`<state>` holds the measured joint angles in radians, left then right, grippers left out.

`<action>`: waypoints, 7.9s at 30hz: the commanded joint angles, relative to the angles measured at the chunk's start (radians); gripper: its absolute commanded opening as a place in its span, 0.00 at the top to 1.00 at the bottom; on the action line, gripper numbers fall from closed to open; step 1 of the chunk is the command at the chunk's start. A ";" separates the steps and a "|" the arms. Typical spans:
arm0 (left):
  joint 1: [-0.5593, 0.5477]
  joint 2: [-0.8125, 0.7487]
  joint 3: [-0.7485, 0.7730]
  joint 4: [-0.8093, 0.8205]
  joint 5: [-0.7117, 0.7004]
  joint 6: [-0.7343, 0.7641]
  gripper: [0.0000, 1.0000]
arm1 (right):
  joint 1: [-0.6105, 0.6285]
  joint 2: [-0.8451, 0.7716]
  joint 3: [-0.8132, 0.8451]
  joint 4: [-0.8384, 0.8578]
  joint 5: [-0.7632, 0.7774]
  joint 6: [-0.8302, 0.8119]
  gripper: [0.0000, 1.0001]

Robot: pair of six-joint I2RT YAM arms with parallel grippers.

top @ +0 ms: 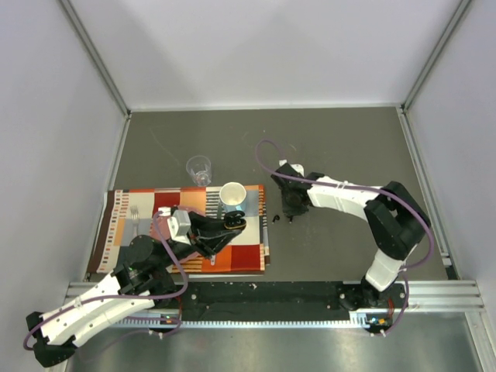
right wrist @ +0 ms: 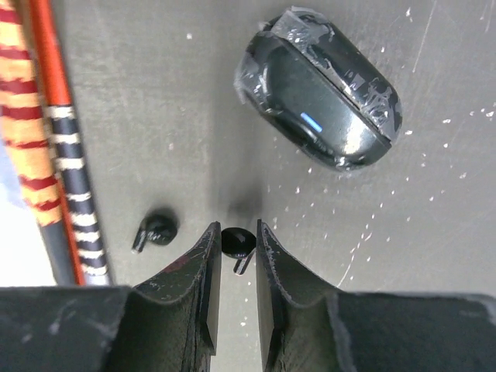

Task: Insert the wireless bluetooth earbuds into the charging case
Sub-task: Pick up the earbud from the center of the board, then place the earbud in the charging case, then adjust the earbud with the charging case.

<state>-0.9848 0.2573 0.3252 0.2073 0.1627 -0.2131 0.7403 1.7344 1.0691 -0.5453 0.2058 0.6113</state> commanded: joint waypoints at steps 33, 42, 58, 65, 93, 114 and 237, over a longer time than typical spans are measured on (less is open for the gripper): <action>-0.003 0.076 0.009 0.099 -0.103 -0.072 1.00 | 0.643 -0.785 -0.207 0.664 0.852 -0.230 1.00; -0.003 0.085 0.014 0.098 -0.109 -0.060 1.00 | 0.806 -0.722 -0.235 1.068 0.857 -0.556 1.00; -0.003 0.077 0.017 0.125 -0.068 0.066 1.00 | 0.832 -0.688 -0.132 0.857 0.551 -0.430 1.00; -0.003 0.066 0.005 0.185 -0.034 0.125 1.00 | 0.834 -0.676 -0.126 0.821 0.540 -0.443 1.00; -0.003 0.066 -0.002 0.188 0.024 0.110 1.00 | 0.834 -0.638 -0.133 0.939 0.590 -0.584 1.00; -0.003 0.042 -0.003 0.234 0.001 0.073 1.00 | 0.834 -0.651 -0.199 0.941 0.596 -0.634 1.00; -0.003 0.046 -0.052 0.337 0.051 0.205 1.00 | 0.363 -0.661 -0.159 0.628 -0.394 0.590 0.55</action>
<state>-0.9886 0.3099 0.2783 0.4808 0.1925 -0.0219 1.1213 1.0809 0.9154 0.0120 -0.1848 1.1843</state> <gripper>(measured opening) 0.335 0.462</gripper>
